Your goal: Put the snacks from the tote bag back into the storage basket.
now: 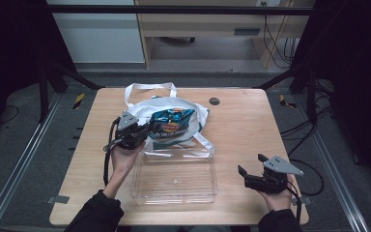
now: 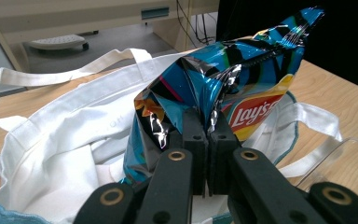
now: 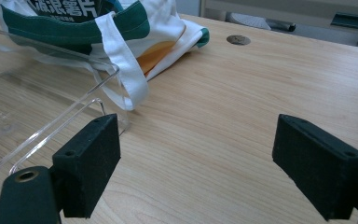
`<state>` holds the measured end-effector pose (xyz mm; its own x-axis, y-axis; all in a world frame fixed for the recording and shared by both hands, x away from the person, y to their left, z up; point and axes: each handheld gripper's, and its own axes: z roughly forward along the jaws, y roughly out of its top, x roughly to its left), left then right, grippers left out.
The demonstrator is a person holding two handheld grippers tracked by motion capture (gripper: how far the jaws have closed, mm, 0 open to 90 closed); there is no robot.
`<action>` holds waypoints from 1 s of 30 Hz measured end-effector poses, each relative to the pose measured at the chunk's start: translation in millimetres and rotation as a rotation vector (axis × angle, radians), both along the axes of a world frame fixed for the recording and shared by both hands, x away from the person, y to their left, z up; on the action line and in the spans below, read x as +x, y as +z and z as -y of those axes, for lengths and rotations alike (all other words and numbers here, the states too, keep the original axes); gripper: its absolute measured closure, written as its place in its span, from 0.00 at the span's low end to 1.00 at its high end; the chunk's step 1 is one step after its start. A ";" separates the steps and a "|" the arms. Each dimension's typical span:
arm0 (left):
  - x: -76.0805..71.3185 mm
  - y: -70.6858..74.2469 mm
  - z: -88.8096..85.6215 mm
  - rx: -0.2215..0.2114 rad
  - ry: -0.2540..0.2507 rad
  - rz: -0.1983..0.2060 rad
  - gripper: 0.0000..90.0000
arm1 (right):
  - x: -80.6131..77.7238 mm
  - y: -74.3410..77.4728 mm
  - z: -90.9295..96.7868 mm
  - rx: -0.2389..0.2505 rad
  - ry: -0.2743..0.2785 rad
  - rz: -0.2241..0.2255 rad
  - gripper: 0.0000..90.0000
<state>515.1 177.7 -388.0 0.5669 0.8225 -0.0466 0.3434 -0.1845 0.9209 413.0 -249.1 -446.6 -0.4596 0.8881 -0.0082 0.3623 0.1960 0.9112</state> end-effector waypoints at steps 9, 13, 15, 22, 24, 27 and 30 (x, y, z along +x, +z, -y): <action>-11.5 12.0 -9.1 -0.093 -0.002 0.094 1.00 | -0.4 0.0 0.2 -0.001 0.001 0.000 0.17; -18.7 22.3 -14.0 -0.141 -0.006 0.137 1.00 | -0.6 0.0 0.2 0.000 0.001 -0.001 0.17; -22.3 27.7 -15.9 -0.159 -0.013 0.148 1.00 | -0.6 0.0 0.2 0.000 0.001 0.000 0.17; -31.4 42.9 -23.7 -0.215 -0.023 0.162 1.00 | -0.9 0.1 0.2 0.001 0.001 -0.002 0.17; -33.7 46.6 -26.0 -0.232 -0.026 0.169 1.00 | -1.0 0.1 0.1 0.000 0.000 -0.002 0.17; -37.7 52.1 -28.7 -0.249 -0.026 0.186 1.00 | -1.1 0.2 0.1 0.002 0.001 -0.001 0.17; -43.0 58.8 -31.1 -0.265 -0.030 0.208 1.00 | -1.1 0.2 0.0 0.002 0.001 -0.002 0.17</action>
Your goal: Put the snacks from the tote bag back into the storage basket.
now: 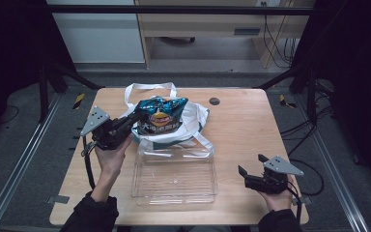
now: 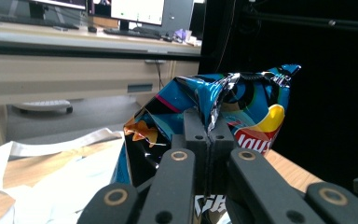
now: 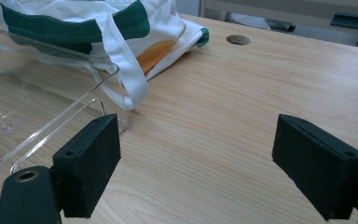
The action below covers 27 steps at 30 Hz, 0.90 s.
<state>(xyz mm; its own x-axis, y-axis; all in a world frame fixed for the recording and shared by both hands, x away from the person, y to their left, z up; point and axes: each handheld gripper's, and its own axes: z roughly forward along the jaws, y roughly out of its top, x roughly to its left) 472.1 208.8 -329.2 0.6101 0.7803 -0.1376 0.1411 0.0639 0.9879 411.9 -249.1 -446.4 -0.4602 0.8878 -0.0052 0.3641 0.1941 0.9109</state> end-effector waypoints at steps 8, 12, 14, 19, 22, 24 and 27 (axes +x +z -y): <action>-13.5 13.9 -0.5 -0.020 -0.018 0.048 1.00 | -0.2 0.1 0.0 0.001 -0.001 0.000 0.17; -18.3 17.8 1.2 -0.019 -0.026 0.061 1.00 | -0.3 0.2 0.2 0.001 -0.002 0.000 0.17; -20.4 19.2 1.9 -0.015 -0.032 0.064 1.00 | -0.4 0.3 0.3 0.000 -0.003 0.000 0.17; -26.1 22.9 5.0 -0.014 -0.047 0.074 1.00 | -0.5 0.4 0.4 0.000 -0.002 0.002 0.17; -30.0 25.8 5.8 -0.015 -0.061 0.080 1.00 | -0.4 0.4 0.8 -0.001 -0.003 0.003 0.17; -32.6 27.5 6.5 -0.018 -0.066 0.085 1.00 | -0.5 0.6 0.9 0.002 -0.003 0.002 0.17; -35.9 29.1 7.1 -0.017 -0.075 0.090 1.00 | -1.0 0.9 1.5 0.003 -0.006 0.005 0.17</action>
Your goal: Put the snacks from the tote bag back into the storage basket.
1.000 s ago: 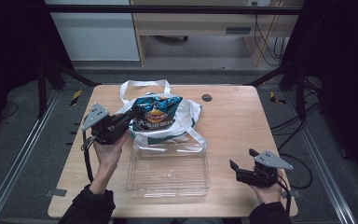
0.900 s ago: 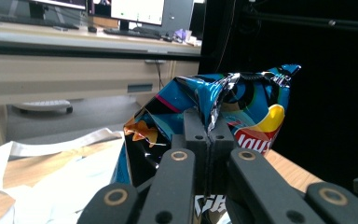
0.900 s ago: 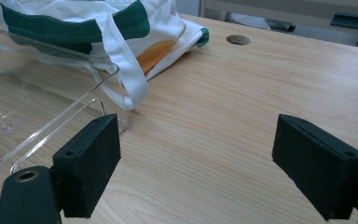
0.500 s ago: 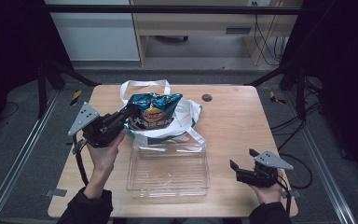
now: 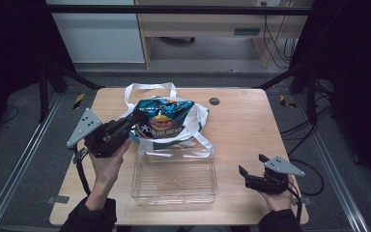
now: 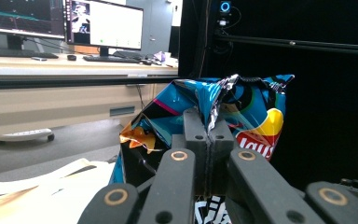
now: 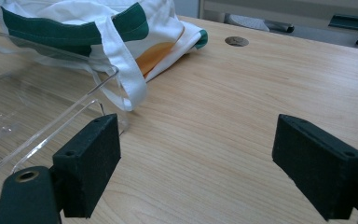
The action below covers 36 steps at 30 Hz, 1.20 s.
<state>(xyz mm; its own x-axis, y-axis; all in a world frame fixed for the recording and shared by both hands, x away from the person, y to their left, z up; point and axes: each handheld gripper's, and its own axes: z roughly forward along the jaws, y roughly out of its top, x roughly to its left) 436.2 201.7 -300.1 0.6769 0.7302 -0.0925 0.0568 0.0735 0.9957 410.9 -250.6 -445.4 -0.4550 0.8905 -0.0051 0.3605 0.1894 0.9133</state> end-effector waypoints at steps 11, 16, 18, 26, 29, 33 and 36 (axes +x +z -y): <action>-17.5 2.2 5.4 0.004 -0.031 0.008 1.00 | -2.2 2.0 1.5 0.009 0.002 0.016 0.17; -25.2 -0.4 8.6 0.019 -0.044 0.001 1.00 | -3.2 2.8 1.9 0.009 0.002 0.021 0.17; -27.7 -2.6 9.8 0.025 -0.048 -0.006 1.00 | -3.7 3.1 2.1 0.009 0.001 0.021 0.17; -36.6 -15.9 12.2 0.056 -0.058 -0.050 1.00 | -5.6 3.9 2.8 0.013 0.003 0.025 0.17; -39.3 -21.4 13.9 0.070 -0.062 -0.063 1.00 | -6.1 4.1 2.7 0.016 0.003 0.027 0.17; -41.8 -27.5 14.4 0.072 -0.067 -0.084 1.00 | -6.8 4.4 2.9 0.016 0.002 0.027 0.17; -44.3 -32.1 15.5 0.080 -0.073 -0.096 1.00 | -7.1 4.4 2.7 0.017 0.002 0.026 0.17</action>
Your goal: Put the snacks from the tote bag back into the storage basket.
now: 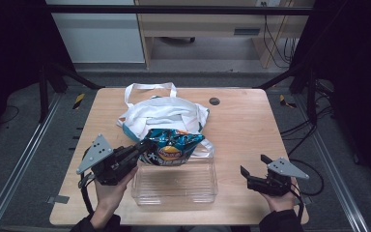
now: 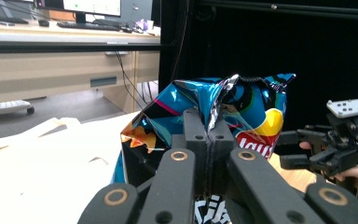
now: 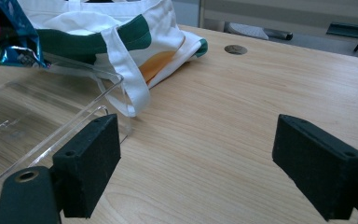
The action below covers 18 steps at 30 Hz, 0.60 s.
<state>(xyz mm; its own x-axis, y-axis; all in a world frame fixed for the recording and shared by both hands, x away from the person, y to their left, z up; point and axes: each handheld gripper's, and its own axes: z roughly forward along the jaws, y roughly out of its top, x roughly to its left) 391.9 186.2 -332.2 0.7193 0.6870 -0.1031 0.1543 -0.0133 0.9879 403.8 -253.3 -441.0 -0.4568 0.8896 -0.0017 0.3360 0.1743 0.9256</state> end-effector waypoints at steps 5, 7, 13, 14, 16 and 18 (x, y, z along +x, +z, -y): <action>-3.8 -6.1 2.7 0.016 -0.011 -0.010 1.00 | -0.3 0.0 -0.3 0.000 0.001 -0.002 0.17; -5.6 -8.9 2.6 0.021 -0.013 -0.017 1.00 | -0.6 0.2 -0.1 0.001 0.000 0.000 0.17; -8.2 -21.3 4.6 0.050 -0.013 -0.045 1.00 | -0.6 -0.2 -0.4 -0.001 0.000 -0.001 0.17; -8.1 -23.2 5.2 0.054 -0.014 -0.049 1.00 | -0.6 -0.3 -0.6 -0.001 0.000 -0.001 0.17; -8.4 -26.7 6.6 0.059 -0.013 -0.057 1.00 | -0.6 -0.3 -0.6 -0.002 0.001 0.000 0.17; -8.6 -30.0 7.5 0.067 -0.016 -0.063 1.00 | -0.7 -0.2 -0.4 -0.001 0.000 0.000 0.17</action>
